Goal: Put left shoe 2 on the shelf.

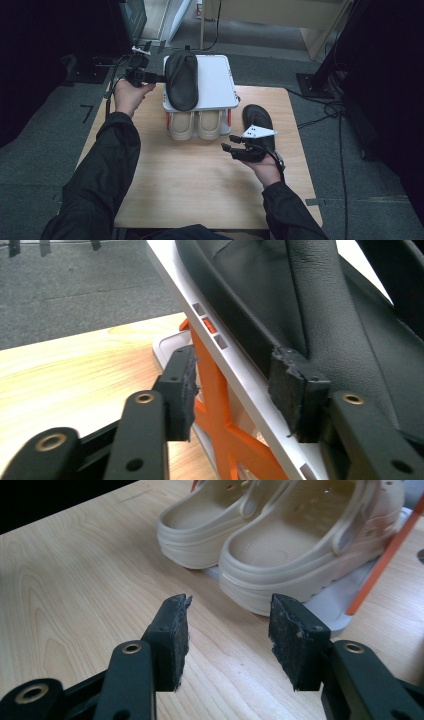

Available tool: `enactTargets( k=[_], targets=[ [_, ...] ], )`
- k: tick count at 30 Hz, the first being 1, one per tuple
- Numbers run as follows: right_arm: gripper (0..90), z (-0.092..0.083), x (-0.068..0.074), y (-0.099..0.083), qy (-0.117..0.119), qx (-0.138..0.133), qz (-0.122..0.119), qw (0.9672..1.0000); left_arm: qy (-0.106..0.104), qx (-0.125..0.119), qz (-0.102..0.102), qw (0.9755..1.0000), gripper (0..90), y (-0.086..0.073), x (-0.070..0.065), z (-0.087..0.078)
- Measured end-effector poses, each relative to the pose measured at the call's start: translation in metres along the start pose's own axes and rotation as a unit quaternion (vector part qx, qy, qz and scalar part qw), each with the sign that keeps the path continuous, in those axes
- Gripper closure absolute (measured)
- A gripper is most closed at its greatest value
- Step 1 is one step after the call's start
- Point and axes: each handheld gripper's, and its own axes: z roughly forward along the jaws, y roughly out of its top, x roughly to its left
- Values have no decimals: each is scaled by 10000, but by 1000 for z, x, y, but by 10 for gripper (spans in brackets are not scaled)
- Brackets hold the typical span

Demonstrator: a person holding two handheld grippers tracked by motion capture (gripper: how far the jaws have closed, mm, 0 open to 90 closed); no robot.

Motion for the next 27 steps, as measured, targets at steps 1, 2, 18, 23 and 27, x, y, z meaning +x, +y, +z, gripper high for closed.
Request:
enactTargets(
  k=[1,2,18,23,27],
  targets=[
    [506,-2,-1,0,-10,2,-11,10000,7,10,9,10000,513,0,0,-1],
    [506,-3,-2,0,-25,-10,-1,10000,16,17,32,10000,506,-1,1,-3],
    [497,-45,-37,-12,-638,-73,272,9976,-272,-59,121,9995,431,-34,15,-27],
    [495,-55,-48,-18,-805,-58,380,9960,-343,-42,258,9991,424,-51,13,-29],
    [493,-60,-55,-23,-914,-9,422,9949,-289,-33,330,9990,421,-62,12,-29]
  ],
)
